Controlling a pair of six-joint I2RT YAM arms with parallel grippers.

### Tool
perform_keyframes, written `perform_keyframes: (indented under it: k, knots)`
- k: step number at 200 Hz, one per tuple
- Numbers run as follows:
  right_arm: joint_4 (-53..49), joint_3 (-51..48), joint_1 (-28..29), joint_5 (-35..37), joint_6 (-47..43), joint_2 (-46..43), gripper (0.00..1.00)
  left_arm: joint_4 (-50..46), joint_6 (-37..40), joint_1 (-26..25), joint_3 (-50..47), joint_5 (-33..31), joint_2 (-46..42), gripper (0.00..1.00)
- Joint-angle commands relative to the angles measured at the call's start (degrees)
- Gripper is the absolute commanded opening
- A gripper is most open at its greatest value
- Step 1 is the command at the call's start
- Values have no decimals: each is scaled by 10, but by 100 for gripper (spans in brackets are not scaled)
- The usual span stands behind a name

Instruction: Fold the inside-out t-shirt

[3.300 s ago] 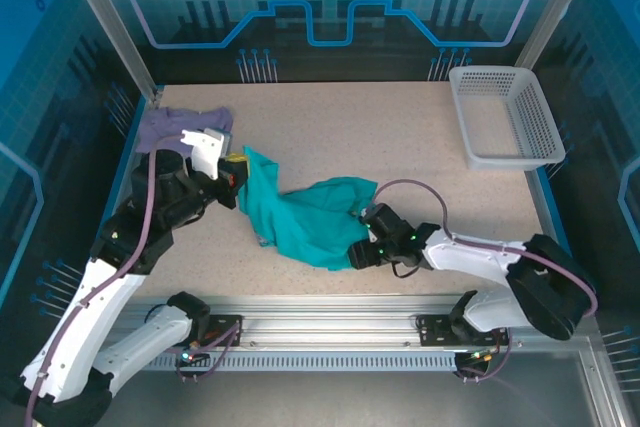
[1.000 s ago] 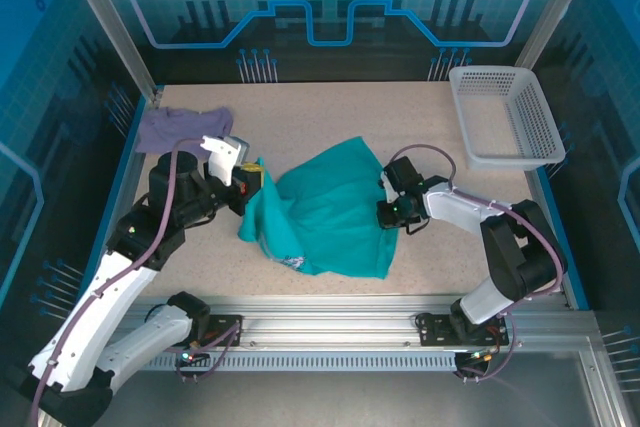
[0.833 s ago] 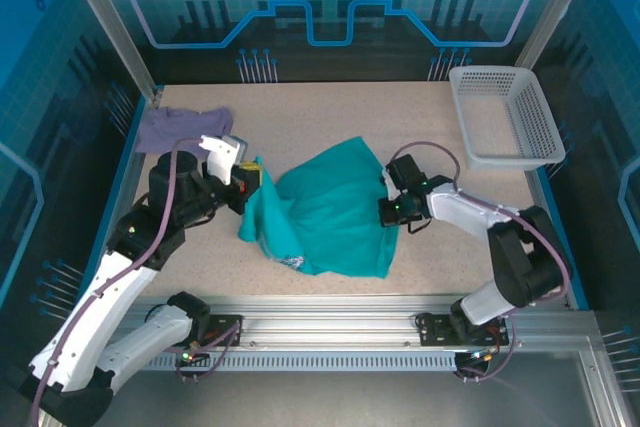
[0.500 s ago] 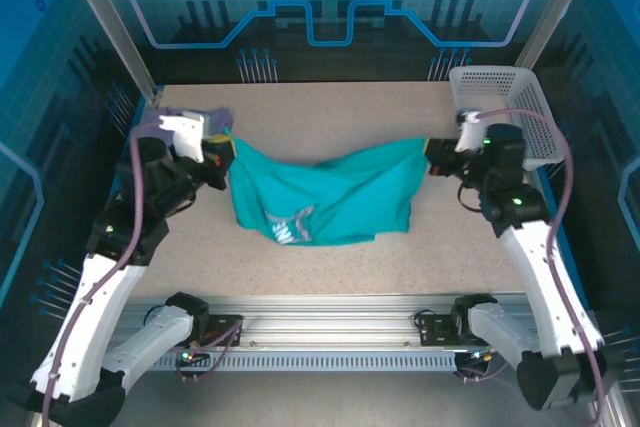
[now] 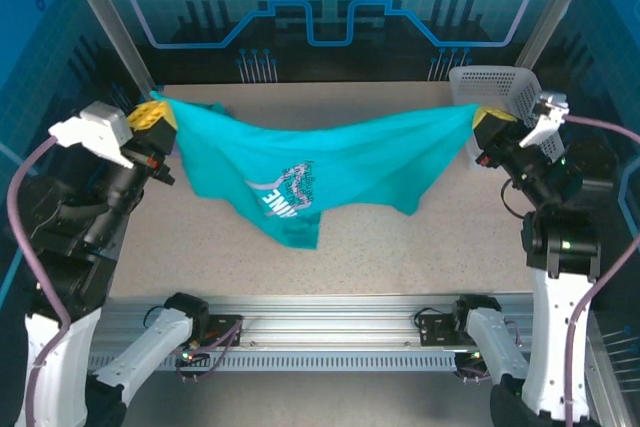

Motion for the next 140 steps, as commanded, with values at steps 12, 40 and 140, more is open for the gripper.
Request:
perform_keyframes:
  k: [12,40,140]
  knots:
    - [80,-33,6,17,45,52,0,31,31,5,3,-70,104,0]
    - [130,14,49,75,22,156,0,40,21,46,81,-61,241,0]
    - [46,183,63,113,-55,182,0,49,-51,106,221,11,244,0]
